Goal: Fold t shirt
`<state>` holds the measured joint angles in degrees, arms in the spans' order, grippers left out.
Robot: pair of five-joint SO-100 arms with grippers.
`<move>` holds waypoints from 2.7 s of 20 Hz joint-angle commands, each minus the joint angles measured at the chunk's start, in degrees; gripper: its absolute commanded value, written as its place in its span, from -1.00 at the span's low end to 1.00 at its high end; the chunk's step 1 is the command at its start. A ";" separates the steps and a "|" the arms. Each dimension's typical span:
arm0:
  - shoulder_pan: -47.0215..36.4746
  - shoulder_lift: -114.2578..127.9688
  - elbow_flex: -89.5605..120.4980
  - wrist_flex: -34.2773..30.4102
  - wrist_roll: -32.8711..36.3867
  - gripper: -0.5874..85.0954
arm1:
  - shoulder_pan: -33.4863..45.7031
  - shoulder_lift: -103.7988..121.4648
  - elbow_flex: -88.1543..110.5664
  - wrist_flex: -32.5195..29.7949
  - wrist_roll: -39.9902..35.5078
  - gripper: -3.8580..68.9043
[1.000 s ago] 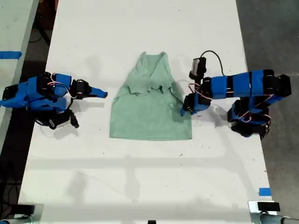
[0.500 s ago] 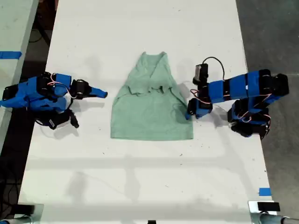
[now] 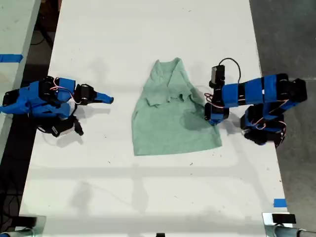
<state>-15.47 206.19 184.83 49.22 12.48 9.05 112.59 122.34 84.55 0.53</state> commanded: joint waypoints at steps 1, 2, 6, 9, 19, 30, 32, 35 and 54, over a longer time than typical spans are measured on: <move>-0.53 0.35 0.00 0.18 -0.97 -0.99 | -0.70 2.64 -16.00 12.30 -0.53 -0.86; -0.53 0.35 0.00 0.18 -0.97 -0.99 | -1.05 2.20 -21.27 13.45 -2.90 -0.86; -0.53 0.35 0.00 0.18 -0.97 -0.99 | -4.22 -6.33 -35.51 6.86 -12.22 -0.86; -0.44 0.35 0.00 0.18 -0.97 -0.99 | -5.27 -18.02 -42.10 -1.58 -16.87 -0.86; -0.44 0.35 -0.09 0.18 -0.97 -0.99 | -6.15 -37.09 -67.06 10.11 -16.52 -0.31; -0.44 0.35 -0.09 0.18 -0.97 -0.99 | -2.11 28.65 -0.35 -2.72 -9.76 -0.86; -0.53 0.35 -0.09 0.18 -0.97 -0.99 | -1.93 47.02 18.63 -10.11 -9.23 -0.86; -0.53 0.35 -0.09 0.18 -0.97 -0.99 | -2.46 68.03 41.13 -16.70 -8.44 -0.86; -0.18 0.35 0.09 0.09 -1.23 -0.99 | -1.05 88.51 55.72 -8.88 -6.94 -0.86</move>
<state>-15.47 206.19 184.83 49.22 12.13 8.70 200.21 174.73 76.29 -5.54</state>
